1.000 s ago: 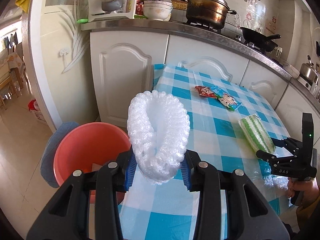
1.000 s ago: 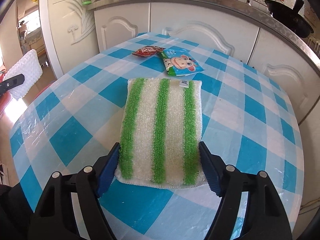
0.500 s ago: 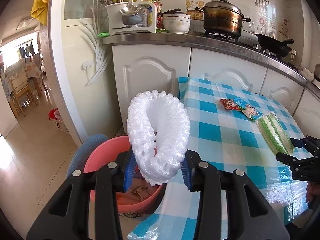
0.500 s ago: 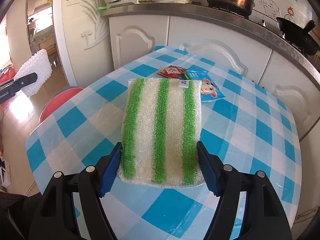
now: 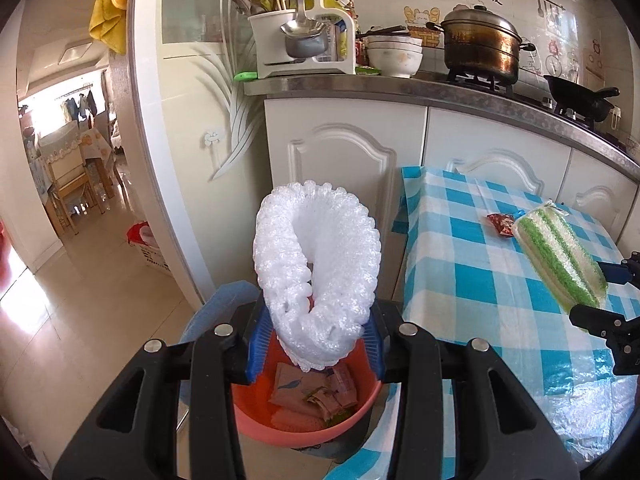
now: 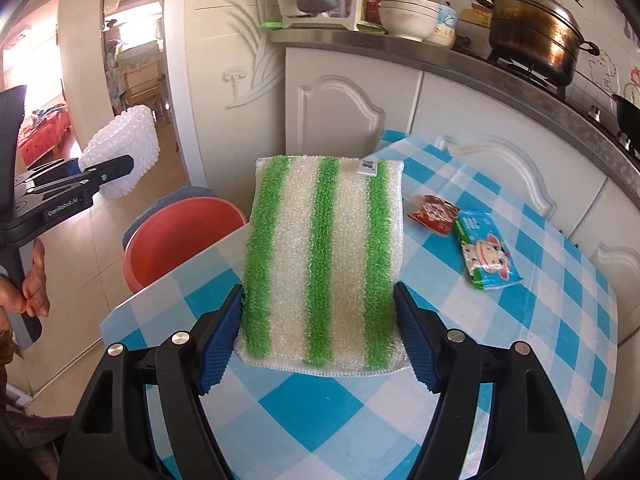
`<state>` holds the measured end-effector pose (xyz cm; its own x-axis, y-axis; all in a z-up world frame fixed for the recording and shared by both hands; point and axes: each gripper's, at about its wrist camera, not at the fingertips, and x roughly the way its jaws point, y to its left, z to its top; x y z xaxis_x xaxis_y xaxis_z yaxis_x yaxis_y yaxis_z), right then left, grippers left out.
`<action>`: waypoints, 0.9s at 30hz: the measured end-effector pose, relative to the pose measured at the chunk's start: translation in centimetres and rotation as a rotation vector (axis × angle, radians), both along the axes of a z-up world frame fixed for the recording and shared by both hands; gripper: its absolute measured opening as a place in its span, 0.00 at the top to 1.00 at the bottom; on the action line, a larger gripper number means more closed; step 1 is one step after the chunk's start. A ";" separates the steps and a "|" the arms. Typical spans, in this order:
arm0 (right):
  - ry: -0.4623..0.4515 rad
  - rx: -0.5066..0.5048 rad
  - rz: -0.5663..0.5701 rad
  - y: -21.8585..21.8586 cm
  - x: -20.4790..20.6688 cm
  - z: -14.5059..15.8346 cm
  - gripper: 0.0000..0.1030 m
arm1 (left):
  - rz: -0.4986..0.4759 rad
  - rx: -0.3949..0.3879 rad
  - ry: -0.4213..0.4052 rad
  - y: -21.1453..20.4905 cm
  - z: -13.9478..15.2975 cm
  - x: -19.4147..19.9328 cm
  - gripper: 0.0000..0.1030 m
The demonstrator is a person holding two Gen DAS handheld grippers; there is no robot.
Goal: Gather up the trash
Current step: 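Carry the foam net and sponge over the red bucket with both grippers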
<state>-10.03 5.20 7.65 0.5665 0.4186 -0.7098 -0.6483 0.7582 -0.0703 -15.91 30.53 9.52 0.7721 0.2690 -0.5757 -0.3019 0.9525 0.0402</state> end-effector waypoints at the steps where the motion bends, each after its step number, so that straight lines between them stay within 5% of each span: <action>1: 0.000 0.000 0.013 0.7 0.0 0.1 0.30 | 0.009 0.004 0.001 0.4 -0.1 0.0 0.60; 27: 0.079 -0.127 0.310 16.6 0.3 -3.5 0.28 | 0.164 0.059 0.099 6.7 -3.8 2.2 0.59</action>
<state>-9.76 21.77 4.12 0.3672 0.4675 -0.8042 -0.8539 0.5122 -0.0921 -13.72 37.23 5.77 0.6555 0.4219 -0.6264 -0.4441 0.8862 0.1321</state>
